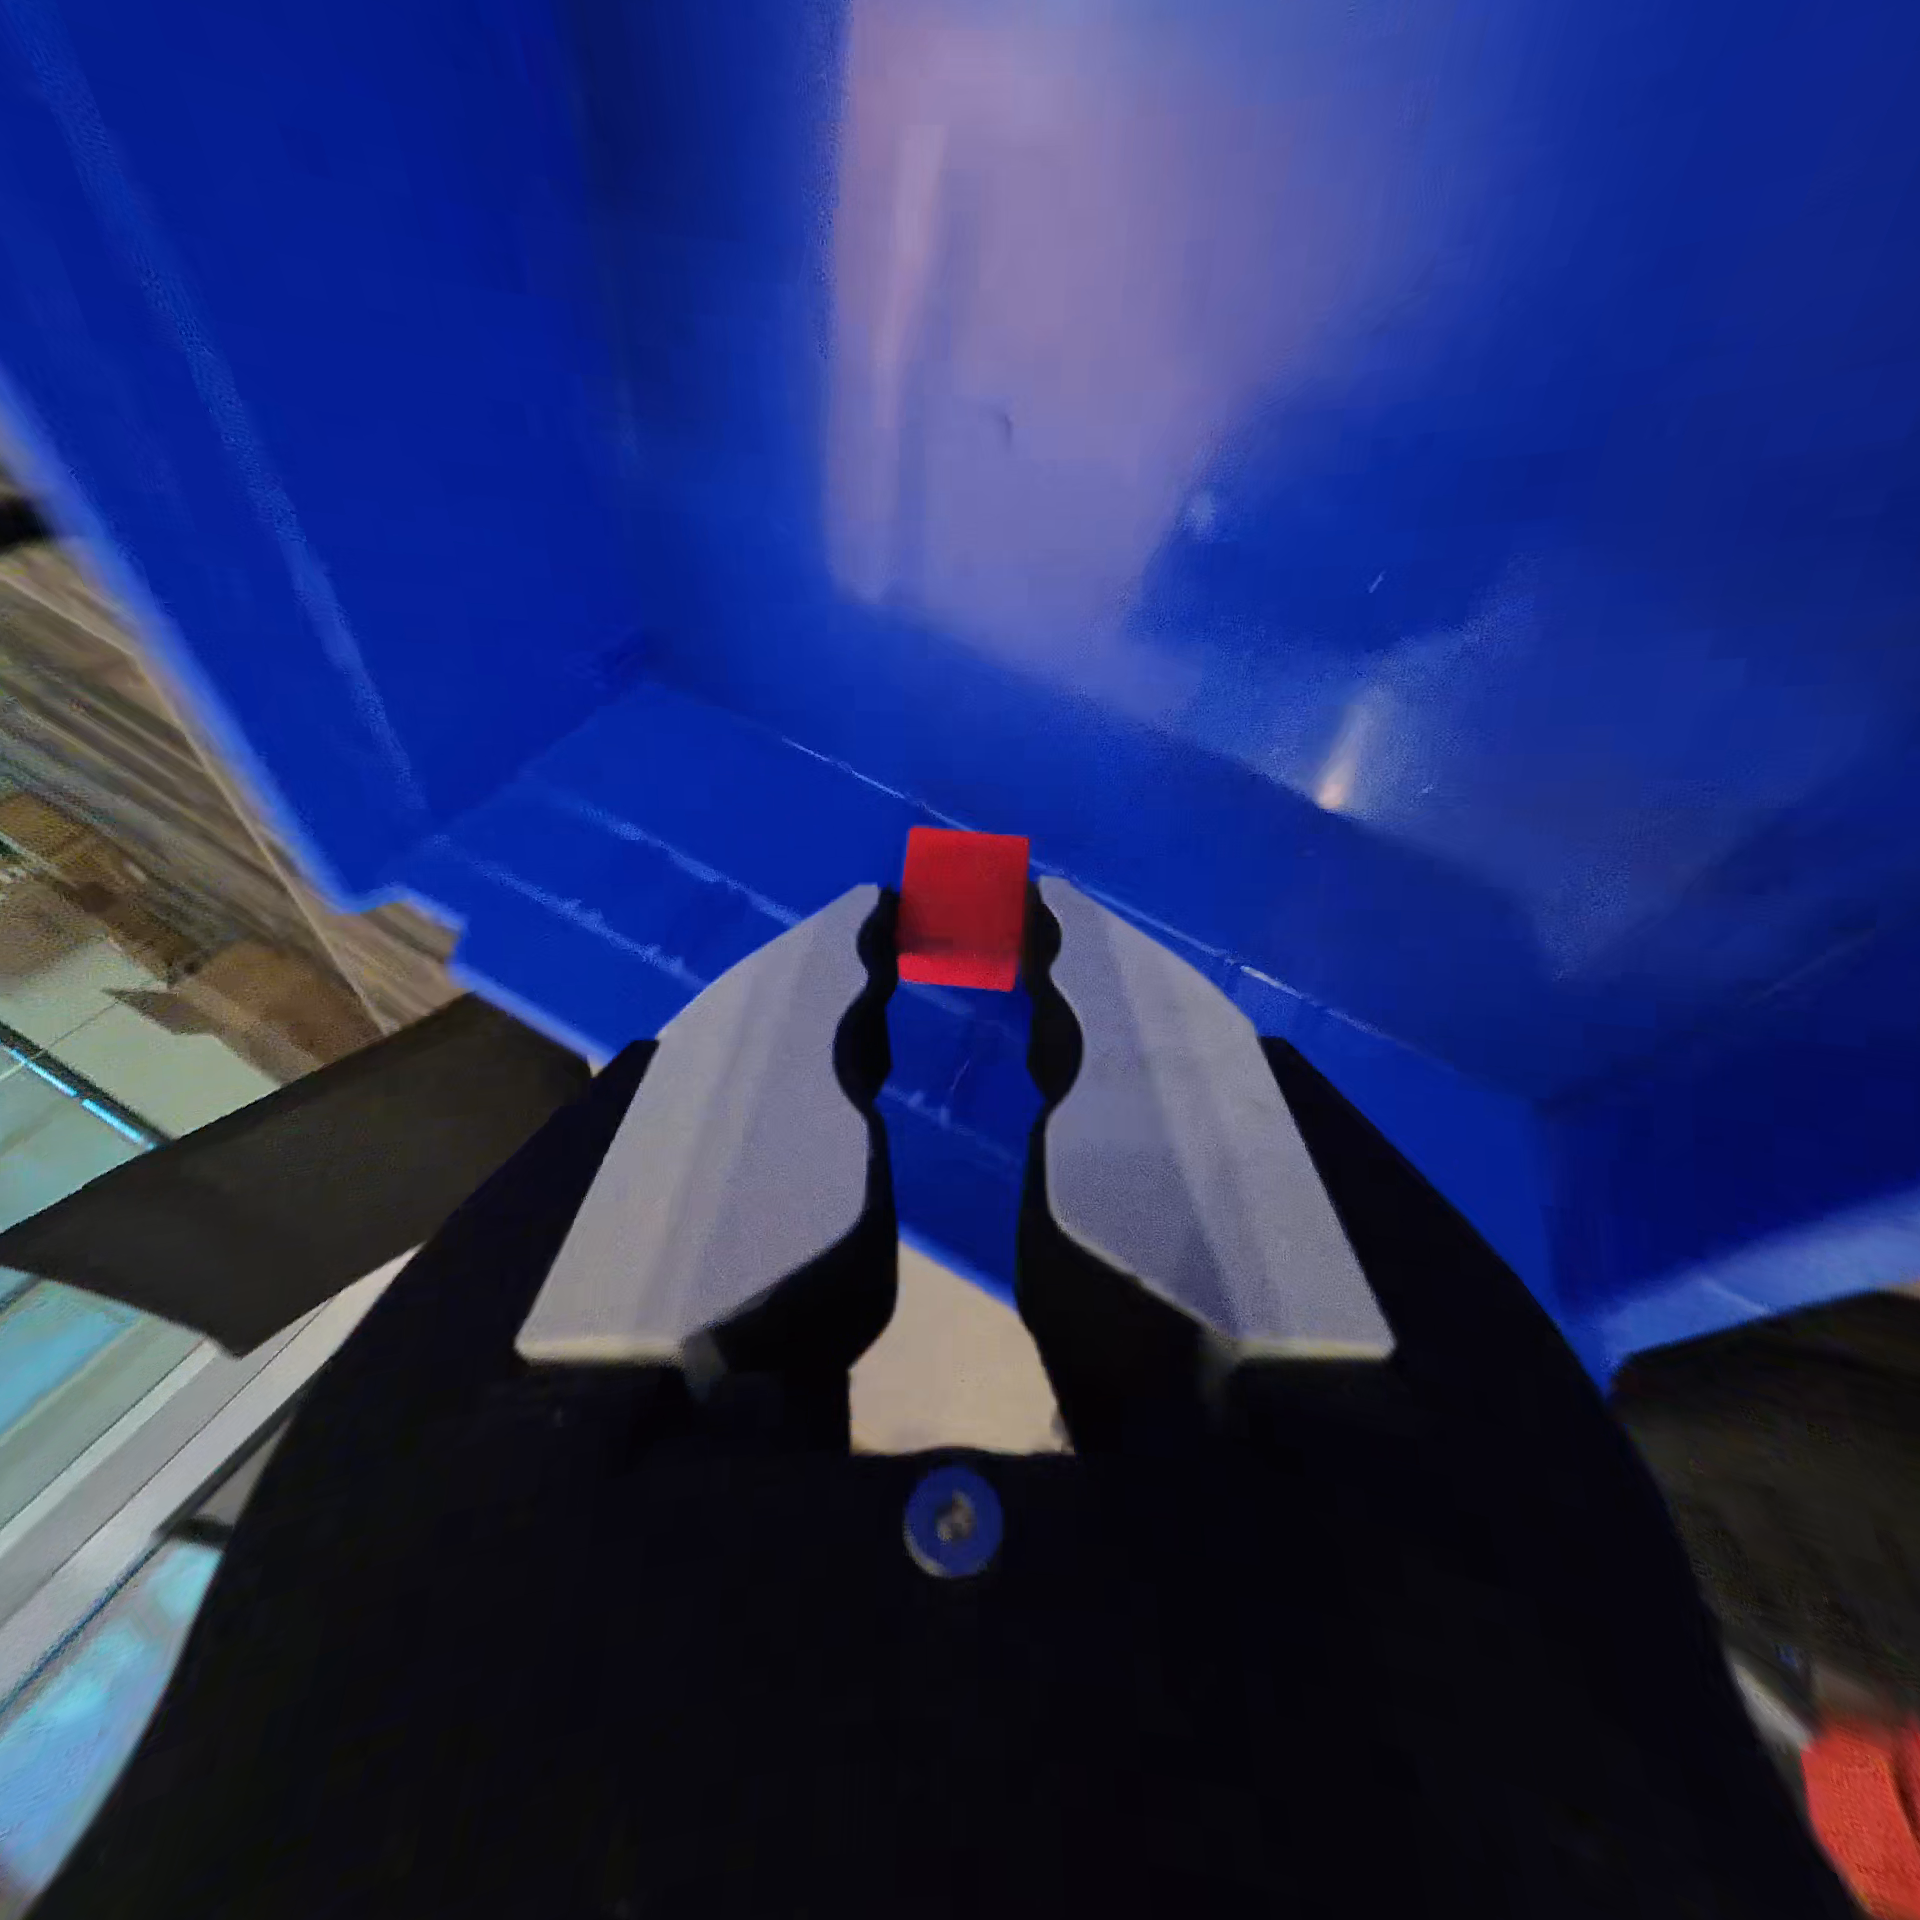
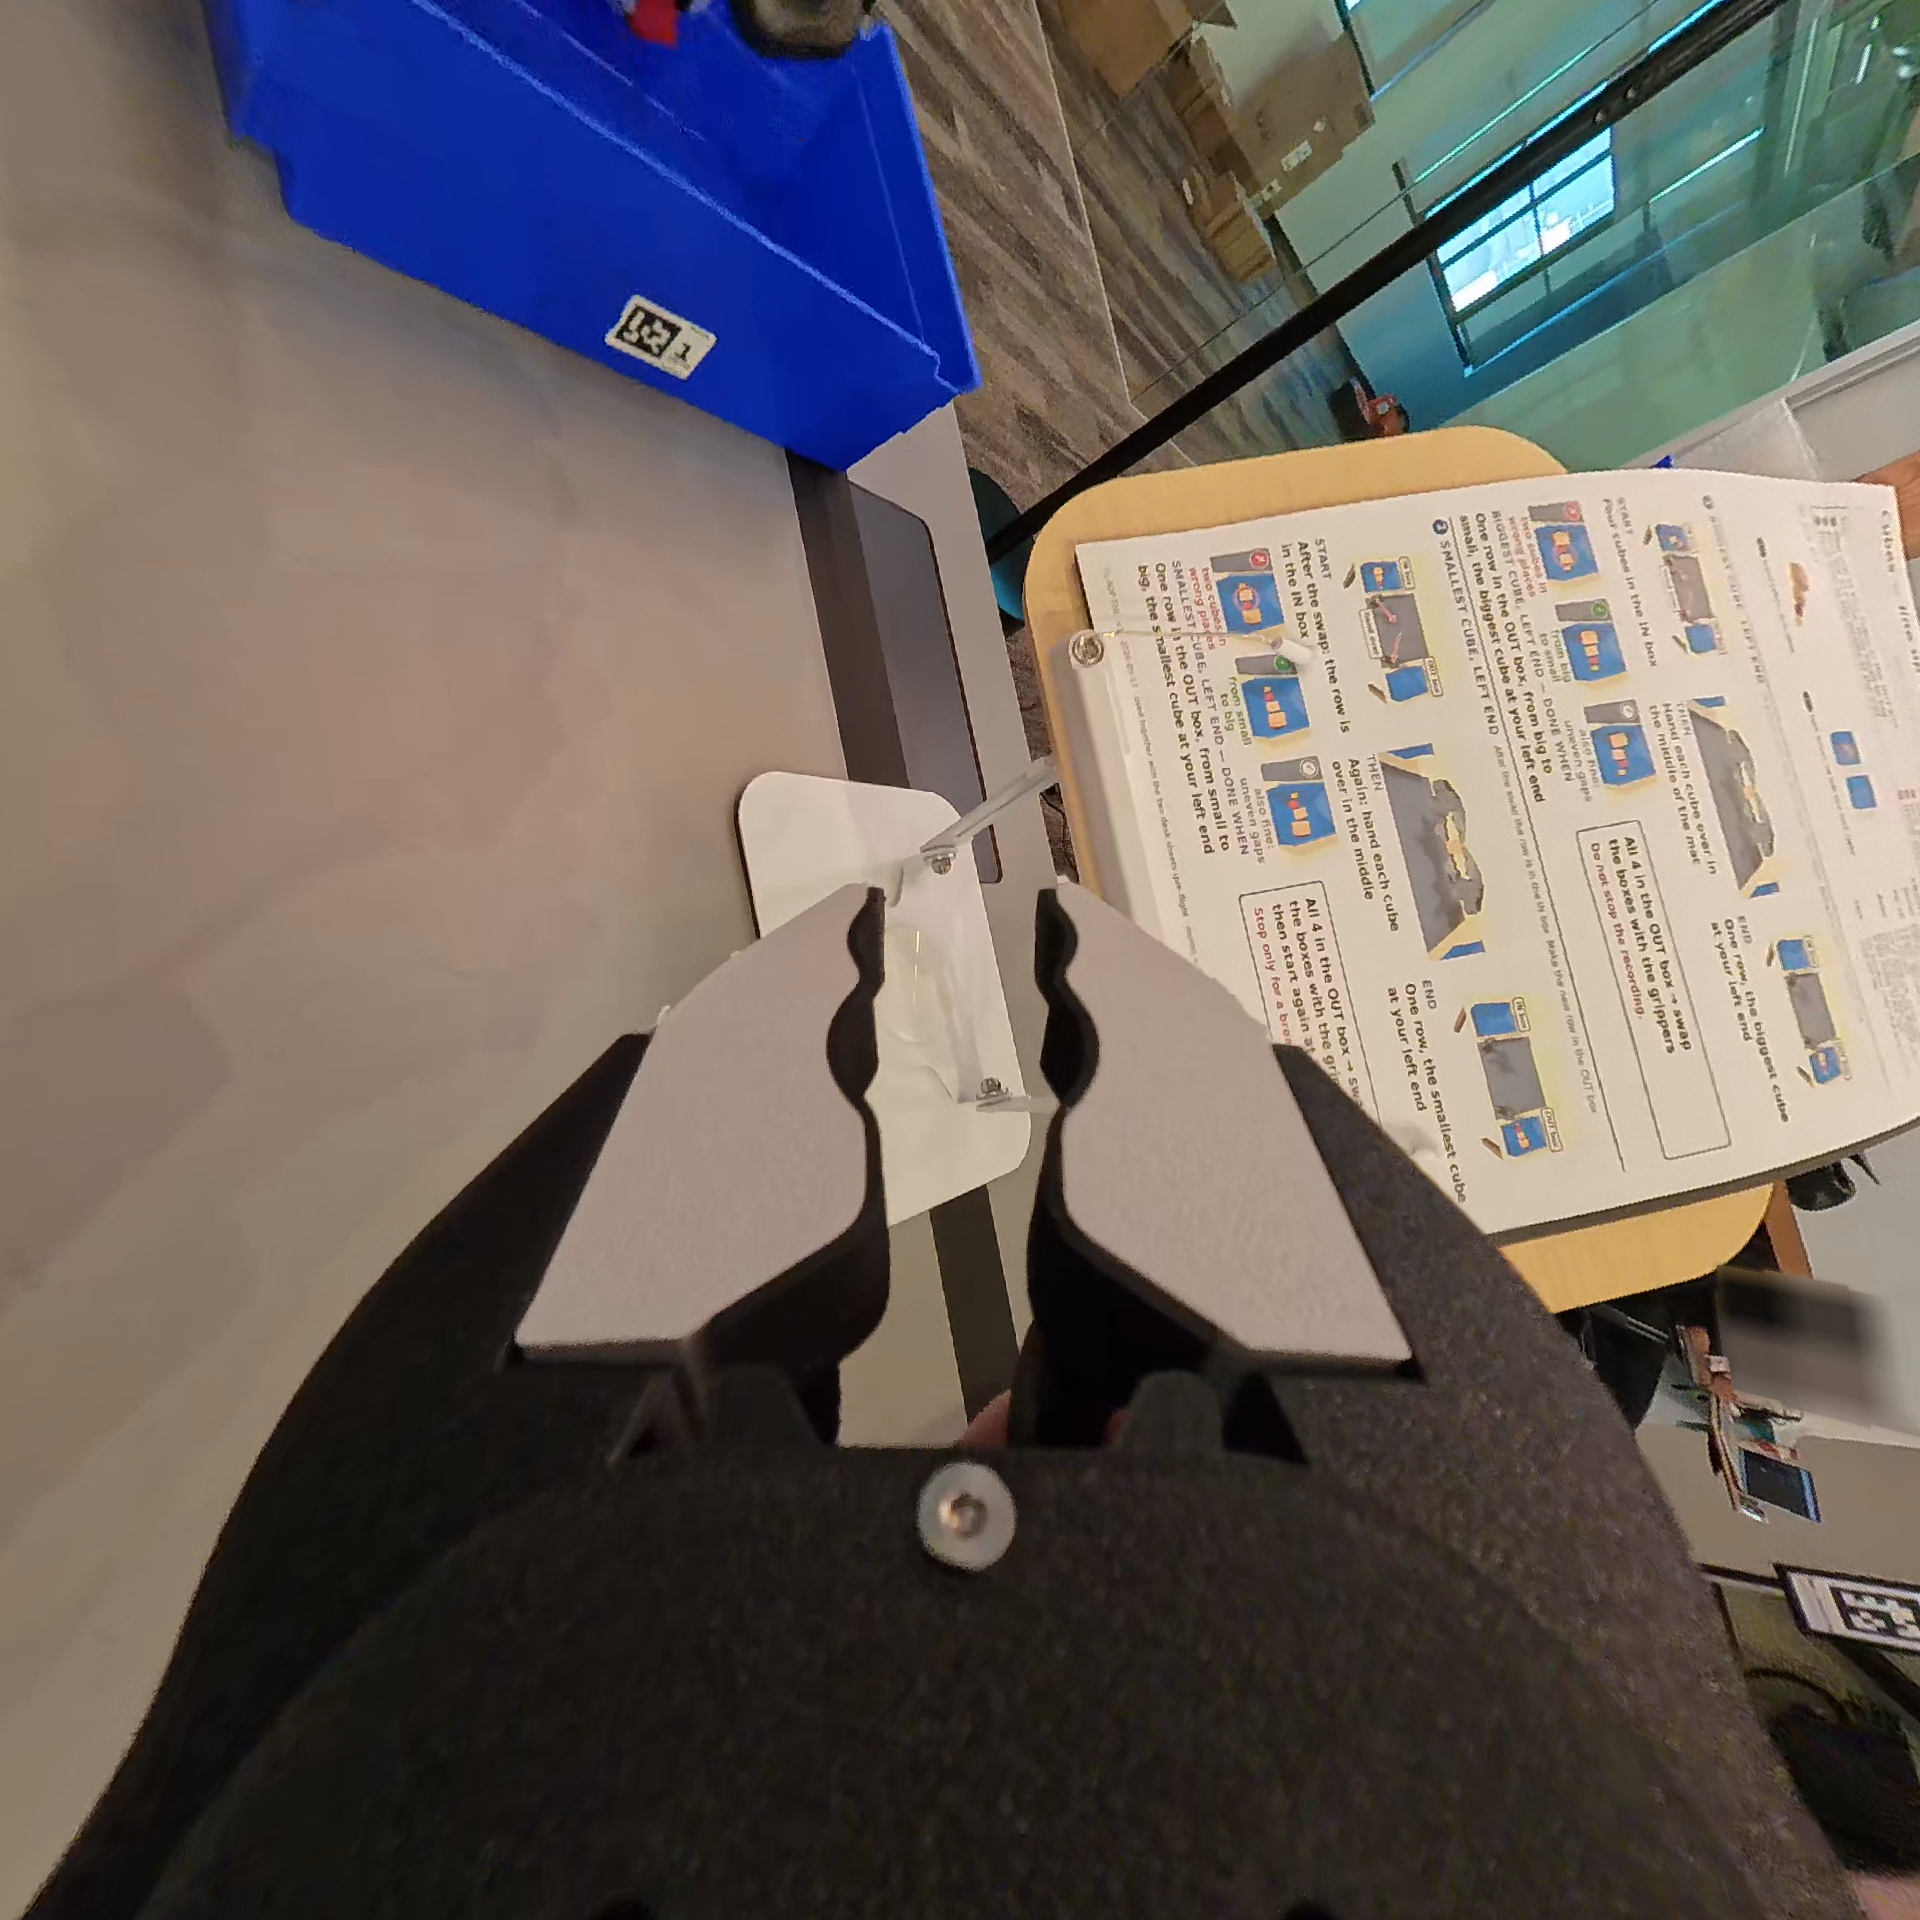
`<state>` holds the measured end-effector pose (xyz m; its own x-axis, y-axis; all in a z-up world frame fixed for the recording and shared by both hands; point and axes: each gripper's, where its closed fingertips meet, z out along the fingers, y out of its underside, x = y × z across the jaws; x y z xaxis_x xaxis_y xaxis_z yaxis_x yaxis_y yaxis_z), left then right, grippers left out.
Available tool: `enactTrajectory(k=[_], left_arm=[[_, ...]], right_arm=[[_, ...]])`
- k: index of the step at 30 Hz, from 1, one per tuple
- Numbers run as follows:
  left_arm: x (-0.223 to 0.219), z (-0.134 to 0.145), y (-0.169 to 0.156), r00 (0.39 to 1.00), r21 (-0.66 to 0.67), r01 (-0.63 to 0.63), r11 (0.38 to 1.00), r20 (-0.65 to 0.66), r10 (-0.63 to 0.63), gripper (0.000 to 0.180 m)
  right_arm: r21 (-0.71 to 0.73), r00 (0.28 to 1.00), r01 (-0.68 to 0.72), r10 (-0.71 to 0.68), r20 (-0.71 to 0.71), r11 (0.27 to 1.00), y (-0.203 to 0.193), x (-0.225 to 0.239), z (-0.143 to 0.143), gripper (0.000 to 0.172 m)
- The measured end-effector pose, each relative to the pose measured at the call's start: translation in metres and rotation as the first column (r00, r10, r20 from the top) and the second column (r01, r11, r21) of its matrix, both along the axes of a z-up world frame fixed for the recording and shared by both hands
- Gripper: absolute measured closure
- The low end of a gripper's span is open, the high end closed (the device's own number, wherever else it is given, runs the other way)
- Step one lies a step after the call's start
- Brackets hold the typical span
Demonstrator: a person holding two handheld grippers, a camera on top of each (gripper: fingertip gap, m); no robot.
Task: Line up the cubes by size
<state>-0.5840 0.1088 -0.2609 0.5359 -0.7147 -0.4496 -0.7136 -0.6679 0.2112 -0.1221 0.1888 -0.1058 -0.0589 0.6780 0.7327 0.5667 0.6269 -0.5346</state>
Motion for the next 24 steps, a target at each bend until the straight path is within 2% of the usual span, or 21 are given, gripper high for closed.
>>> enactTrajectory(k=[3,6,9,13,16,20,24], left_arm=[[0.045,0.048,0.008,0.99,0.233,0.035,0.972,0.122,-0.065,0.158],[0.128,0.101,0.009,0.928,0.471,0.131,0.872,0.25,-0.275,0.158],[0.216,0.148,0.0,0.826,0.651,0.226,0.725,0.267,-0.497,0.159],[0.323,0.193,-0.018,0.631,0.81,0.28,0.515,0.249,-0.735,0.159],[0.38,0.209,-0.03,0.486,0.857,0.296,0.422,0.245,-0.839,0.159],[0.418,0.215,-0.031,0.405,0.879,0.315,0.359,0.218,-0.888,0.159],[0.433,0.217,-0.027,0.36,0.889,0.308,0.339,0.22,-0.906,0.159]], right_arm=[[-0.01,0.998,-0.031,0.03,-0.057,0.999,-0.006,-0.006,0.007,0.143],[-0.062,0.981,-0.117,0.106,-0.164,0.991,-0.022,-0.017,0.019,0.142],[-0.108,0.941,-0.236,0.199,-0.274,0.966,-0.044,-0.027,0.03,0.14],[-0.107,0.9,-0.326,0.274,-0.34,0.939,-0.066,-0.035,0.039,0.139],[-0.059,0.879,-0.364,0.321,-0.354,0.93,-0.079,-0.036,0.044,0.138],[-0.025,0.844,-0.422,0.383,-0.375,0.906,-0.096,-0.034,0.051,0.138],[-0.01,0.838,-0.435,0.401,-0.37,0.9,-0.099,-0.031,0.052,0.139]])
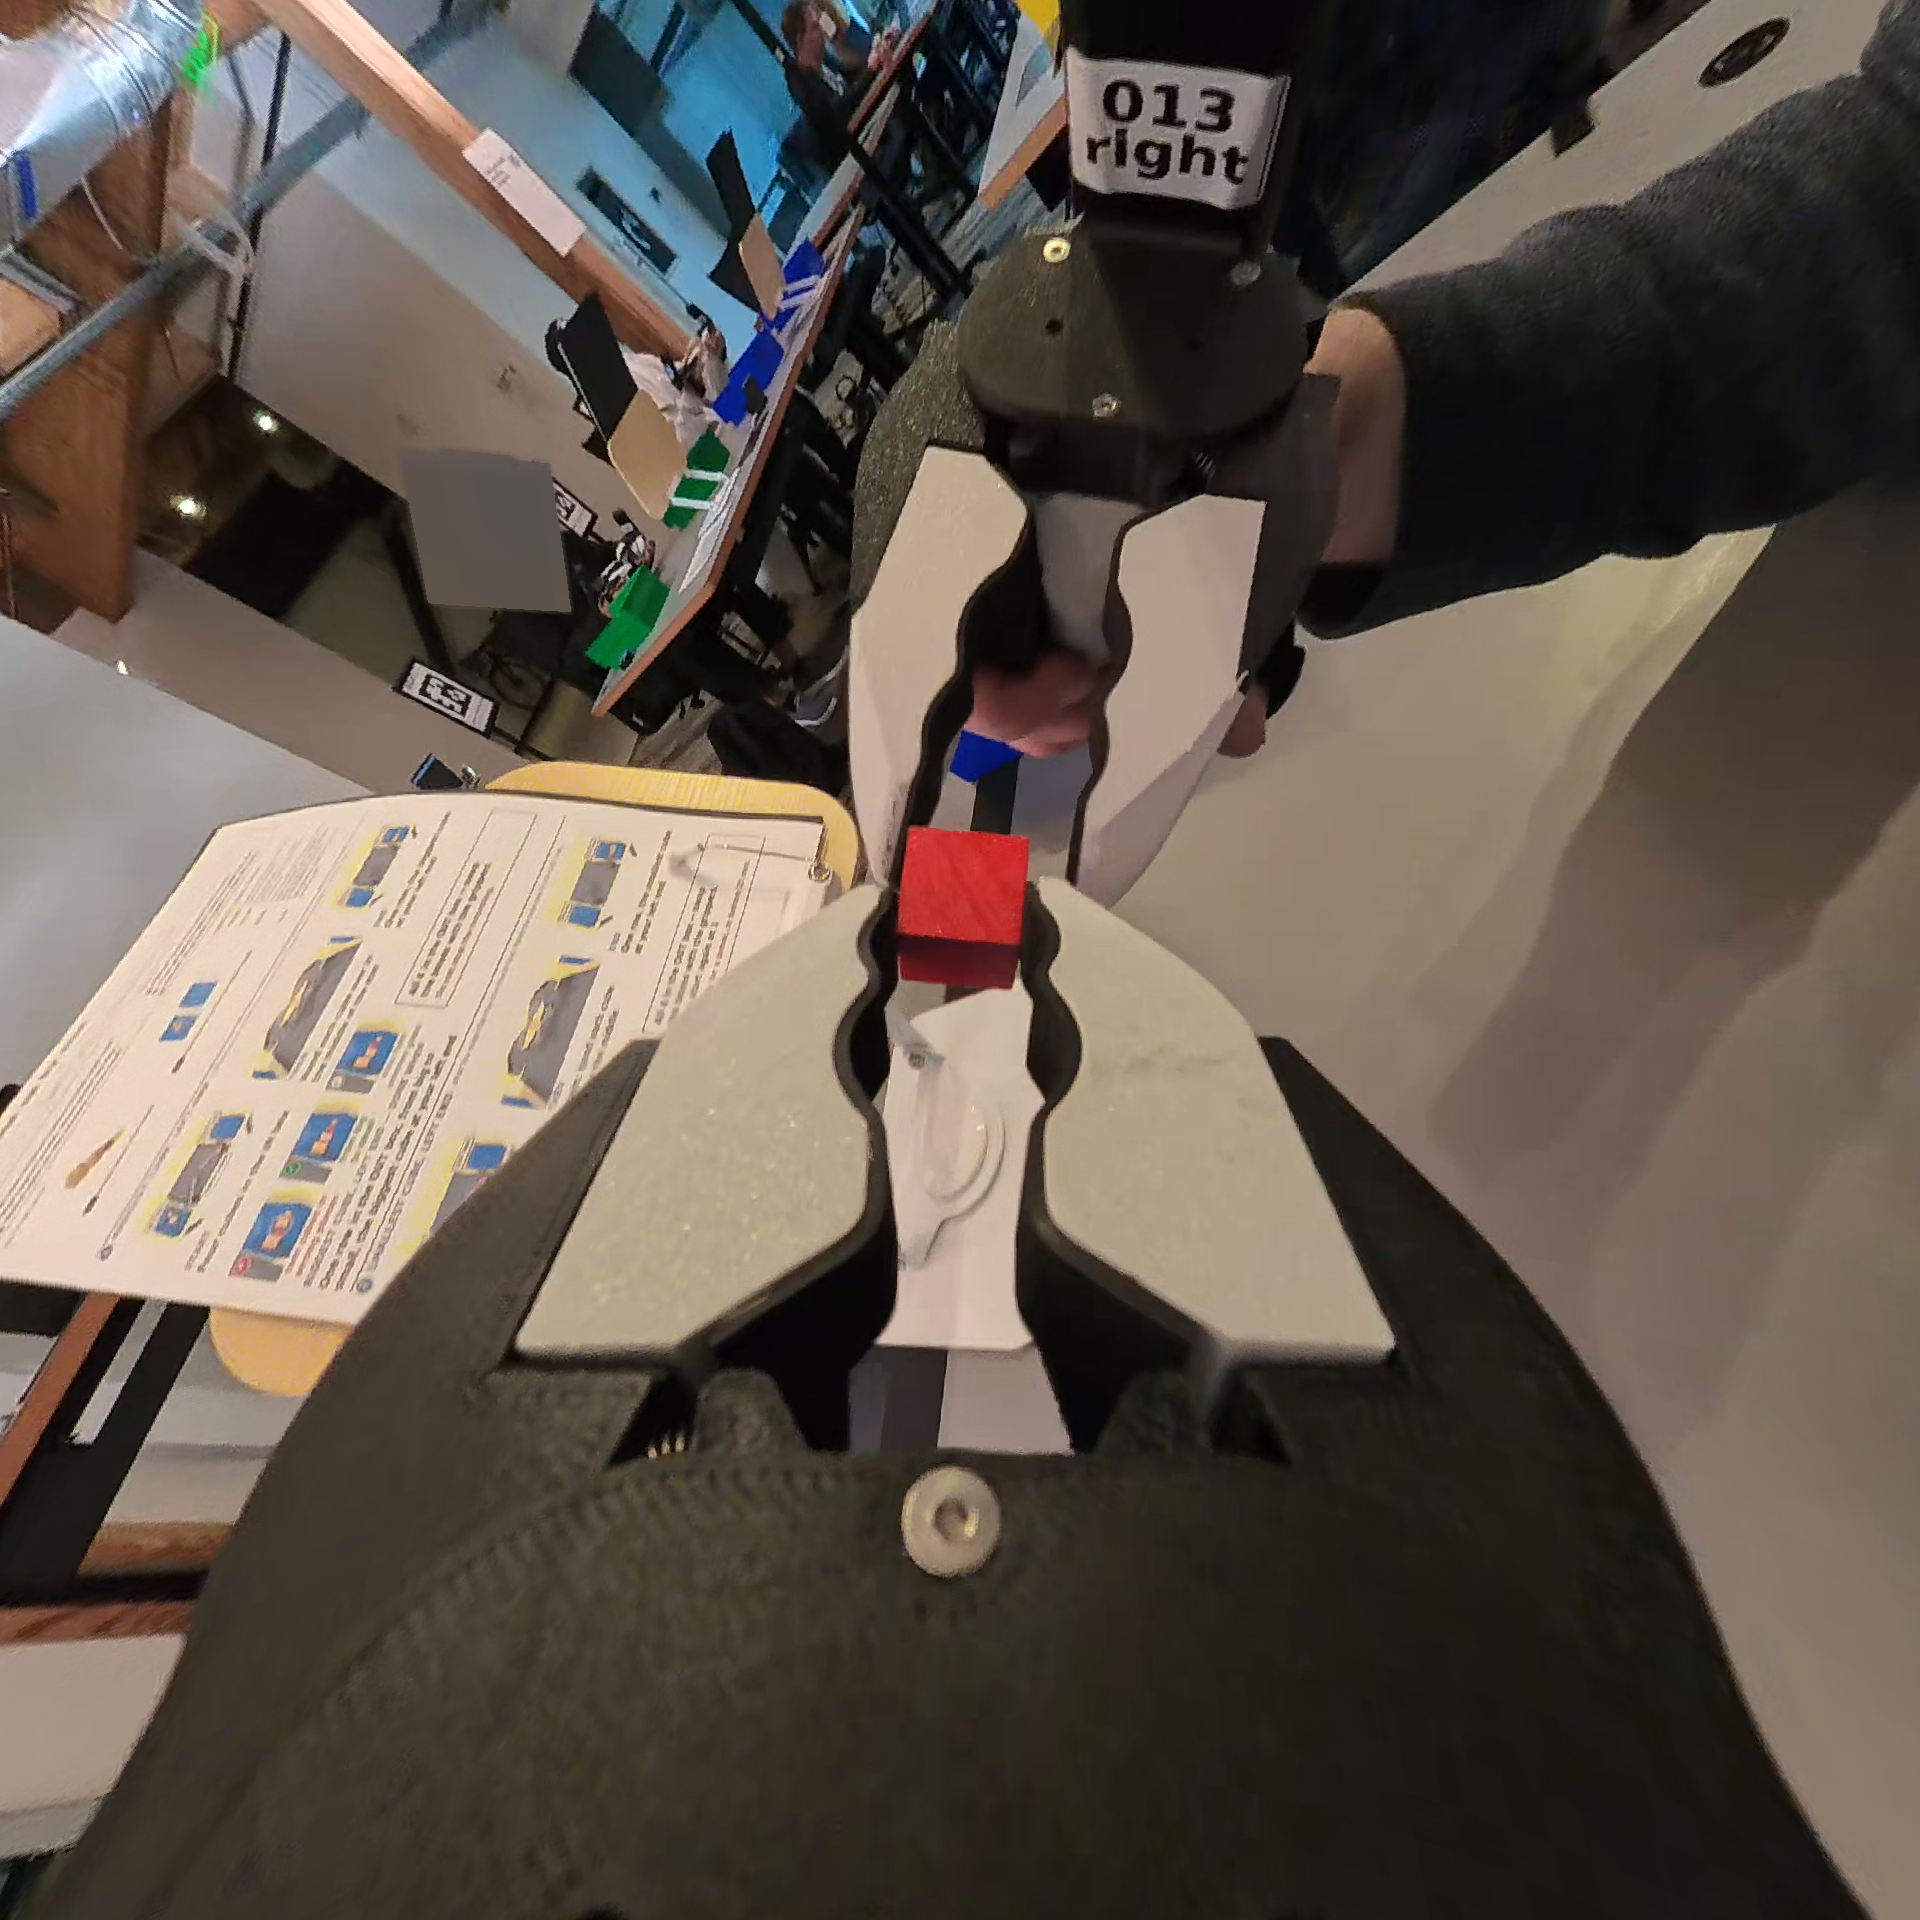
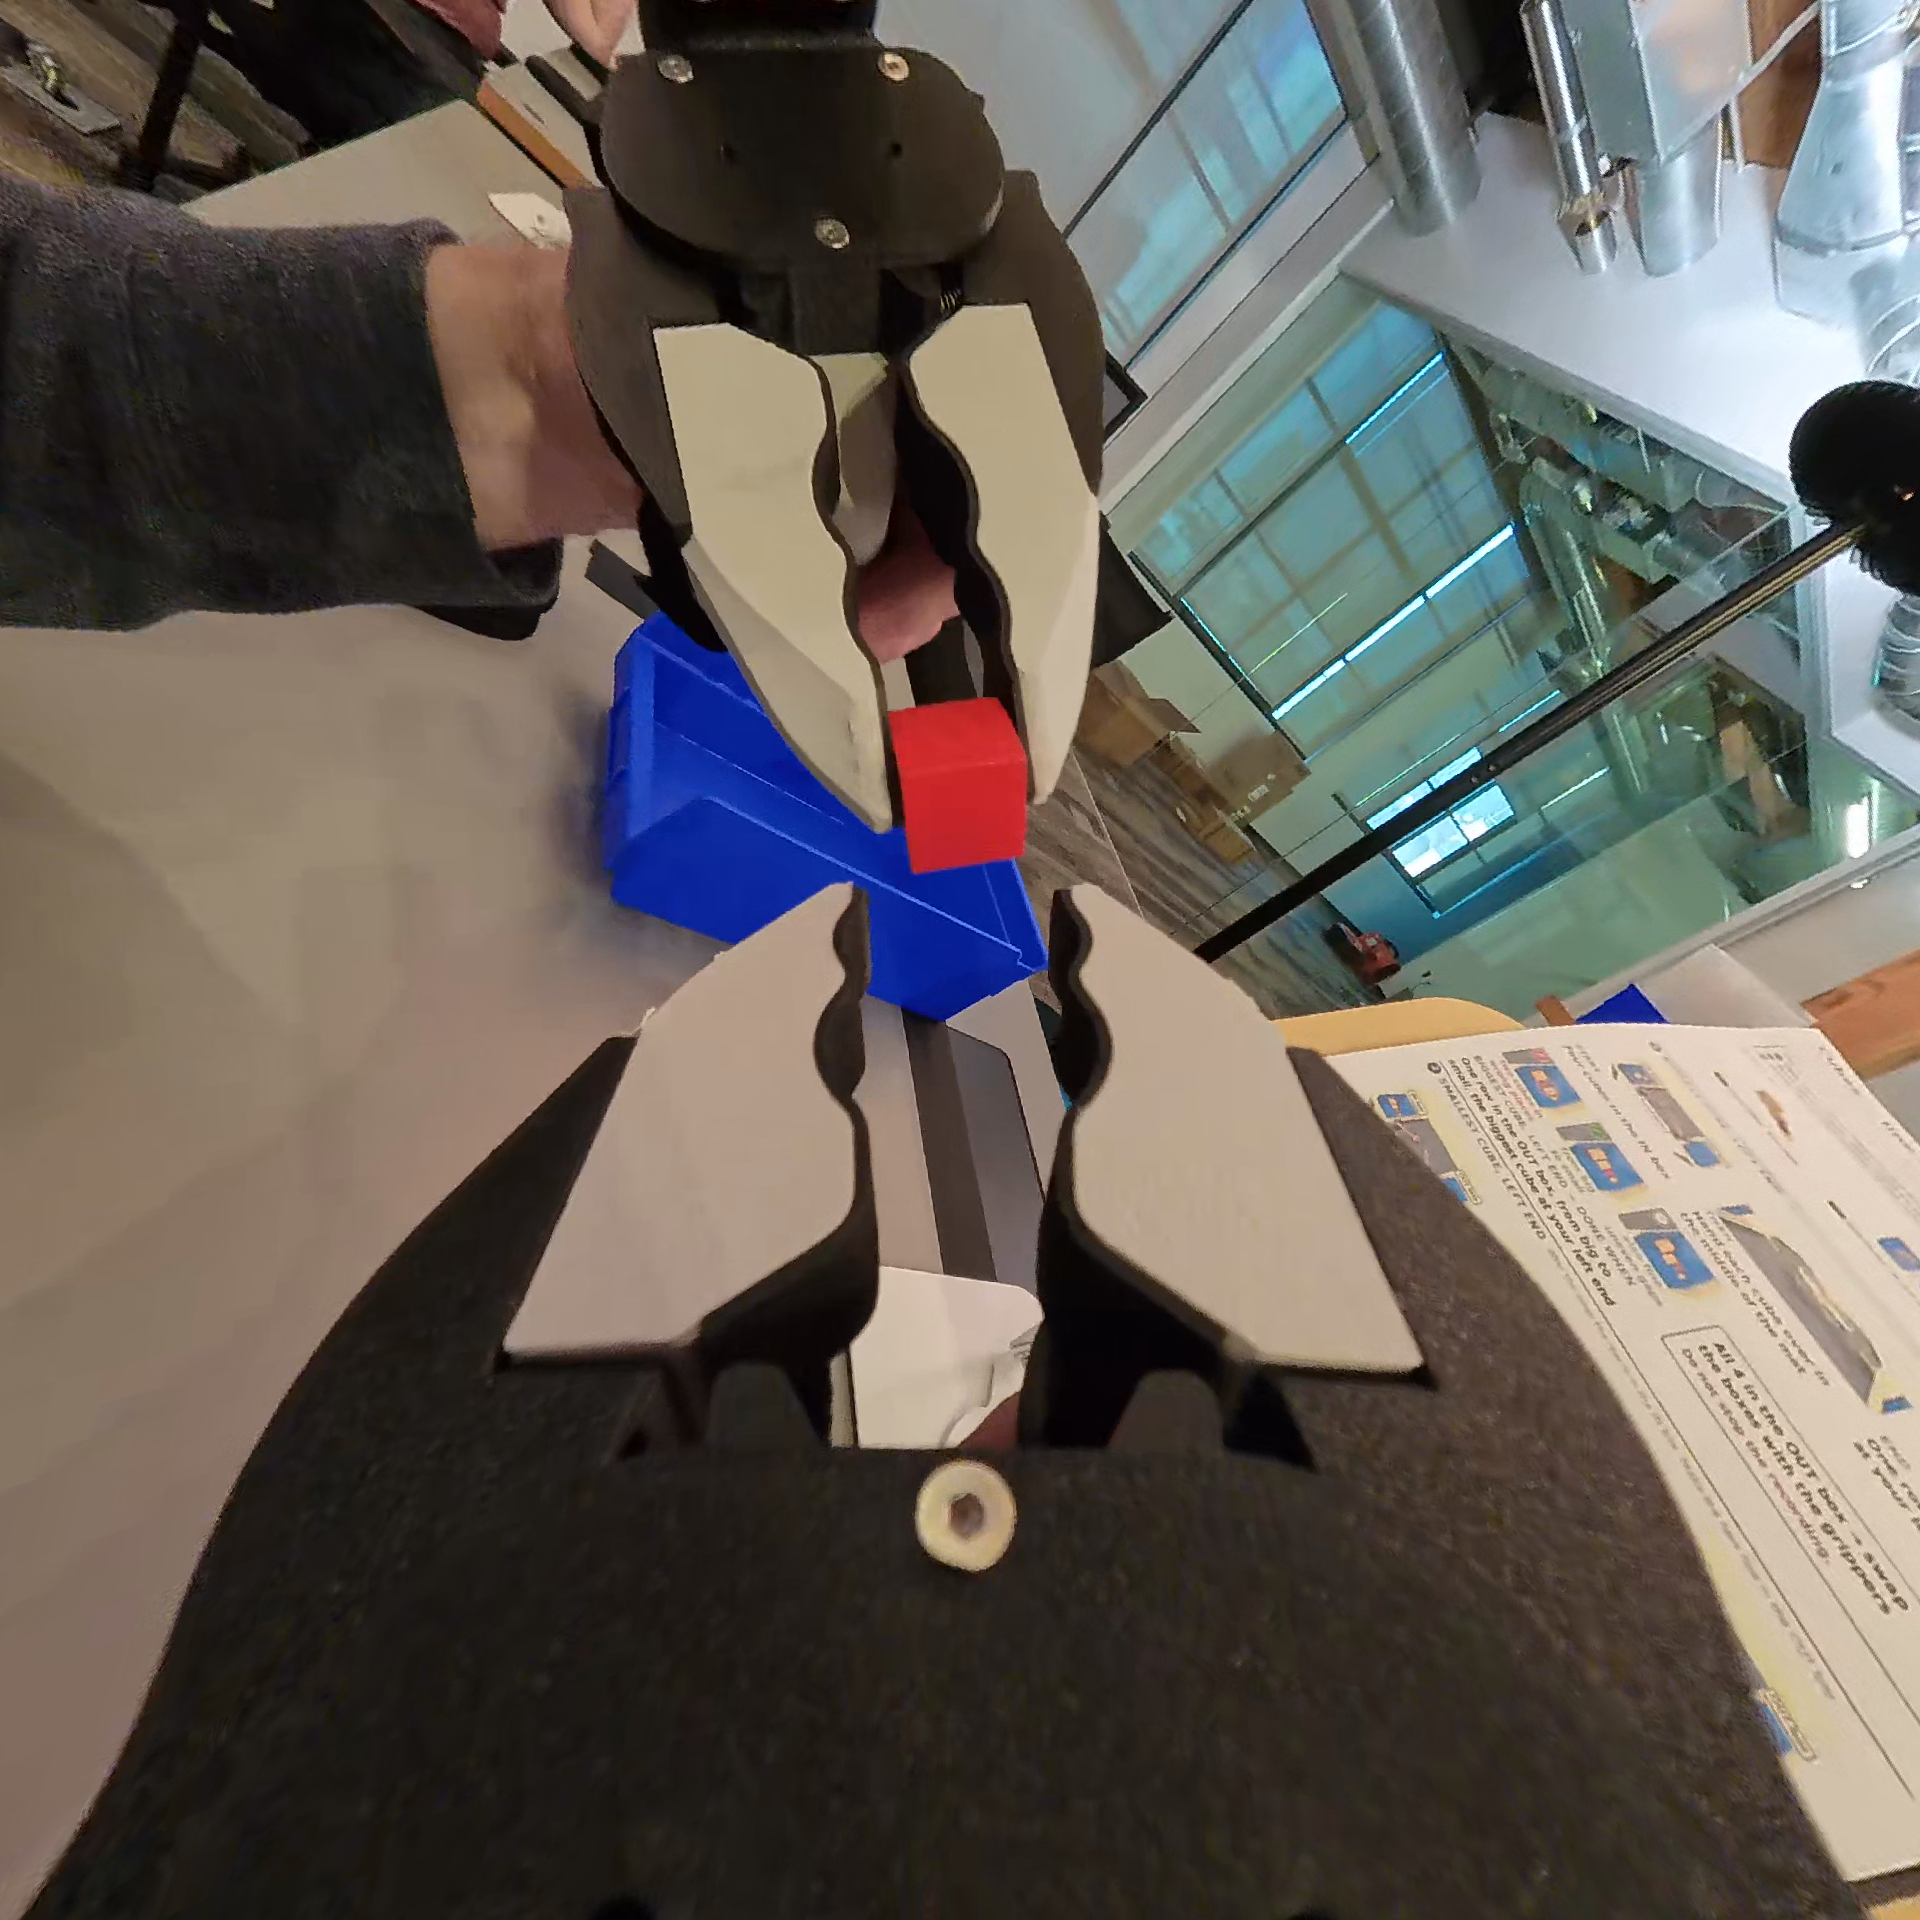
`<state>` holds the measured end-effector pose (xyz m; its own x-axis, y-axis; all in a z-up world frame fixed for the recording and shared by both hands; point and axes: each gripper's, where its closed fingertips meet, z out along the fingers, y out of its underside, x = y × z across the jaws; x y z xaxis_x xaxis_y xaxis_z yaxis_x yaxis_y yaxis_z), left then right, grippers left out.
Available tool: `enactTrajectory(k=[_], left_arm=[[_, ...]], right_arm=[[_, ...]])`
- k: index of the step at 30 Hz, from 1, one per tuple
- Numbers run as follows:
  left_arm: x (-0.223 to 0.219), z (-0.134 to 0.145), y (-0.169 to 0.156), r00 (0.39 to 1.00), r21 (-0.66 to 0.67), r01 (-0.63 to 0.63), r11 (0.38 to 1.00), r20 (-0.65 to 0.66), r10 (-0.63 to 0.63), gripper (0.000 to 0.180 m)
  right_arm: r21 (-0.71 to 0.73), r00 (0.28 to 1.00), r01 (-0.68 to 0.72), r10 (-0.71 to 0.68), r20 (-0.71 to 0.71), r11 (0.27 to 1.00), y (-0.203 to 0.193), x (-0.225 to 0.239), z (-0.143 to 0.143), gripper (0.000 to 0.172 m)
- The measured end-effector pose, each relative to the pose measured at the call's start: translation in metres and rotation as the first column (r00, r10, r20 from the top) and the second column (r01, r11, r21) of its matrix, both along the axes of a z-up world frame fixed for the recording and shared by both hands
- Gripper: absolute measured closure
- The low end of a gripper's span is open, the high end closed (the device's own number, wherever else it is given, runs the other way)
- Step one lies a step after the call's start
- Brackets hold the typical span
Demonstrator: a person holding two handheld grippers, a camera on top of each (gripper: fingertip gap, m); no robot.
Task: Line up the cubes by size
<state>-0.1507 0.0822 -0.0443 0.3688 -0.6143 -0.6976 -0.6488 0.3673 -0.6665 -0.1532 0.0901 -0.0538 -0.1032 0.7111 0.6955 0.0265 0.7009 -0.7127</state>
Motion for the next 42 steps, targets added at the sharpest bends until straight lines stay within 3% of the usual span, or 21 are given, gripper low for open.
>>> enactTrajectory(k=[12,30,38,42], left_arm=[[0.014,-0.003,-0.002,0.997,-0.011,0.079,0.997,0.007,-0.079,0.159],[0.012,-0.016,-0.003,0.995,-0.065,0.091,0.994,-0.028,-0.093,0.159],[0.008,-0.007,-0.001,0.998,-0.039,0.061,0.997,0.002,-0.061,0.148],[0.003,0.005,-0.005,0.999,0.007,0.044,0.999,0.022,-0.045,0.151]], right_arm=[[0.031,0.999,-0.036,0.036,-0.008,0.999,-0.006,0.003,0.0,0.151],[0.037,0.997,-0.061,0.059,0.051,0.997,-0.008,0.001,-0.012,0.151],[0.001,0.997,-0.076,0.076,0.031,0.997,-0.005,0.004,-0.008,0.151],[-0.006,0.998,-0.064,0.064,0.019,0.998,-0.002,0.006,-0.004,0.151]])
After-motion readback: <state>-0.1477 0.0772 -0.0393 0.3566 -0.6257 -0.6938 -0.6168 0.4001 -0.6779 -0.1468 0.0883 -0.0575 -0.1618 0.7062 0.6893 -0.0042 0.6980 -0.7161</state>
